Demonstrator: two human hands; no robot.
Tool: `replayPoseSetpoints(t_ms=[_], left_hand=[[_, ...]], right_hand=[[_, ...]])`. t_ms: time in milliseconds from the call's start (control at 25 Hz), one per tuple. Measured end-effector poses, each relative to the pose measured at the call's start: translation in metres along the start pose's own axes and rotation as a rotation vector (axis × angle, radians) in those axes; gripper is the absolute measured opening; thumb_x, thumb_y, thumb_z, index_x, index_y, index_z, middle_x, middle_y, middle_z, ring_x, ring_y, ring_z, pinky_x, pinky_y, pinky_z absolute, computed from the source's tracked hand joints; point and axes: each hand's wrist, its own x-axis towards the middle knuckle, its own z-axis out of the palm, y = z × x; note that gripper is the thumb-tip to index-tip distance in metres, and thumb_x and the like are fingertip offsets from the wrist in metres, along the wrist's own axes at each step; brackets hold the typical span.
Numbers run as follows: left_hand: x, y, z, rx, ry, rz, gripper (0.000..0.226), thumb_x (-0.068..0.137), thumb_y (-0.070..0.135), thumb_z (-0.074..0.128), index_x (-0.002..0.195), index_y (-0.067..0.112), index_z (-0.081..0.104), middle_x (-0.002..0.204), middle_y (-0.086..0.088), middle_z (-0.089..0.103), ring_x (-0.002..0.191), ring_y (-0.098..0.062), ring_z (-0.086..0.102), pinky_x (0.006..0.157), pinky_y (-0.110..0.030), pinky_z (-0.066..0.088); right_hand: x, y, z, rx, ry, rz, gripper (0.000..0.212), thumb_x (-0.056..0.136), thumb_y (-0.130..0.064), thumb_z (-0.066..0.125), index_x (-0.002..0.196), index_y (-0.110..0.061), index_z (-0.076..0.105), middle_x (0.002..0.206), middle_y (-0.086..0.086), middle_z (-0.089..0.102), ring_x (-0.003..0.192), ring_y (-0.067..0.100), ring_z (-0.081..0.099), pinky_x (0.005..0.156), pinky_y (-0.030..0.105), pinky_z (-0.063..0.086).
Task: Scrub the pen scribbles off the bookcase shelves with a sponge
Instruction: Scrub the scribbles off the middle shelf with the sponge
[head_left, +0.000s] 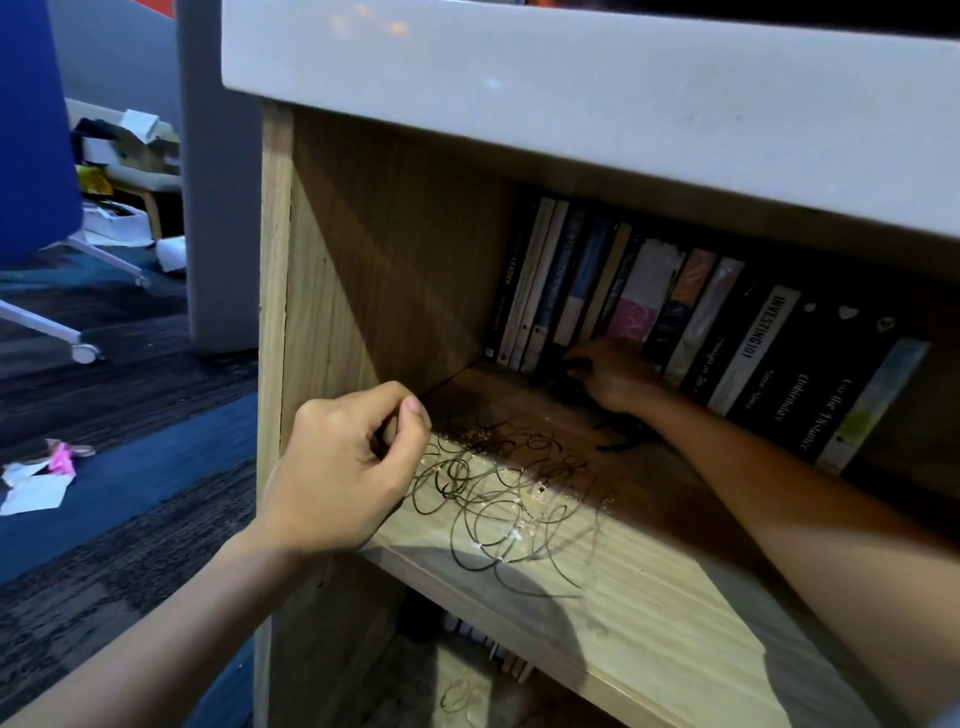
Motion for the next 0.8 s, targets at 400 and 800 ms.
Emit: replayPoseSetpoints(t_ms=[400,800], left_hand=[[0.001,0.0,-0.001,0.006,0.011,0.003,0.033,0.095,0.021,0.046,0.07,0.009,0.064,0.051,0.002,0.053,0.049,-0.014,0.054,0.047,-0.019,0.038],[0.001,0.002,-0.002,-0.005,-0.001,-0.007,0.032,0.094,0.019,0.047,0.07,0.007,0.063,0.053,0.001,0.054,0.051,-0.015,0.055,0.048,-0.023,0.039]], right_hand=[[0.011,-0.004,-0.01,-0.071,-0.053,-0.01,0.03,0.097,-0.007,0.047,0.125,-0.013,0.058,0.128,0.005,0.056,0.107,0.02,0.056,0.082,0.022,0.042],[0.005,0.003,-0.022,0.211,0.008,0.049,0.027,0.098,-0.016,0.052,0.123,-0.009,0.06,0.129,0.01,0.058,0.116,0.023,0.054,0.096,0.027,0.041]])
